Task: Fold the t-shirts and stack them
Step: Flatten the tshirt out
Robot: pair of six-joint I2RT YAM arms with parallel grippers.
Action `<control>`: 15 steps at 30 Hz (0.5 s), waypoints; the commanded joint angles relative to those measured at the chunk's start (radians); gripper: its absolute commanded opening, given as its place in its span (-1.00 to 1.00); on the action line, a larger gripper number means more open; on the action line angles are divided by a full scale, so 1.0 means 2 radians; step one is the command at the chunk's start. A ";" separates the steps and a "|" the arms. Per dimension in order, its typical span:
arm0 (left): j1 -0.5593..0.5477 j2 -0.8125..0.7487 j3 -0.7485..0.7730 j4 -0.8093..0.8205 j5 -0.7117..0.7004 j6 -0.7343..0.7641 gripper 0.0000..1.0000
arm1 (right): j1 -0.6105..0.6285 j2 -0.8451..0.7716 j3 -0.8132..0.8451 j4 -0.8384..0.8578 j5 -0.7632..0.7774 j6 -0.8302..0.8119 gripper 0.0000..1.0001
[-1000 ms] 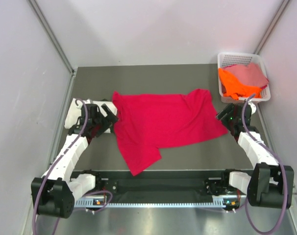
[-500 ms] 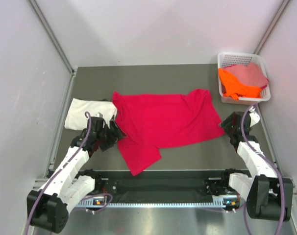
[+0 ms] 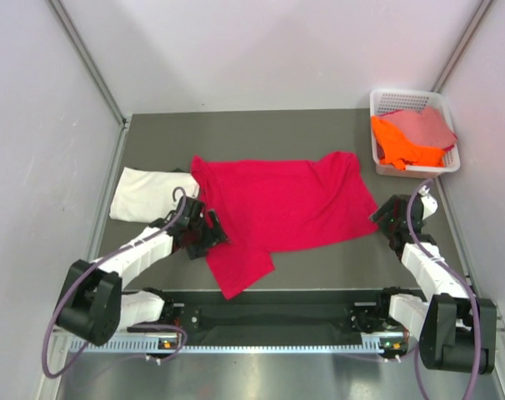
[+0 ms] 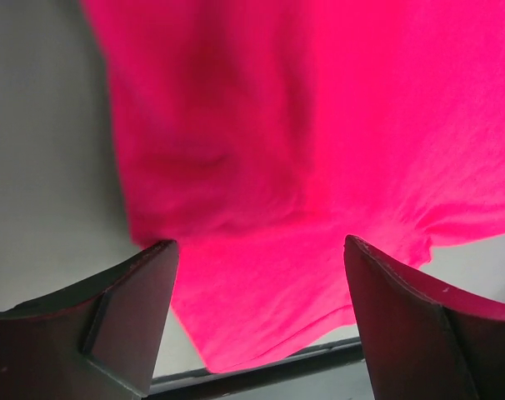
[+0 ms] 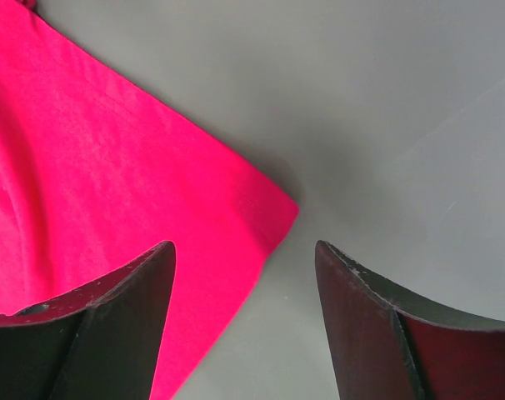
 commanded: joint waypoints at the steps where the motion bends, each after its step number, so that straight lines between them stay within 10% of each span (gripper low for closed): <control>1: -0.002 0.040 0.020 0.034 -0.013 0.006 0.70 | -0.002 0.000 -0.002 0.029 -0.003 -0.002 0.37; 15: 0.023 0.305 0.232 0.043 -0.067 0.007 0.62 | -0.003 0.000 -0.006 0.045 -0.016 -0.008 0.36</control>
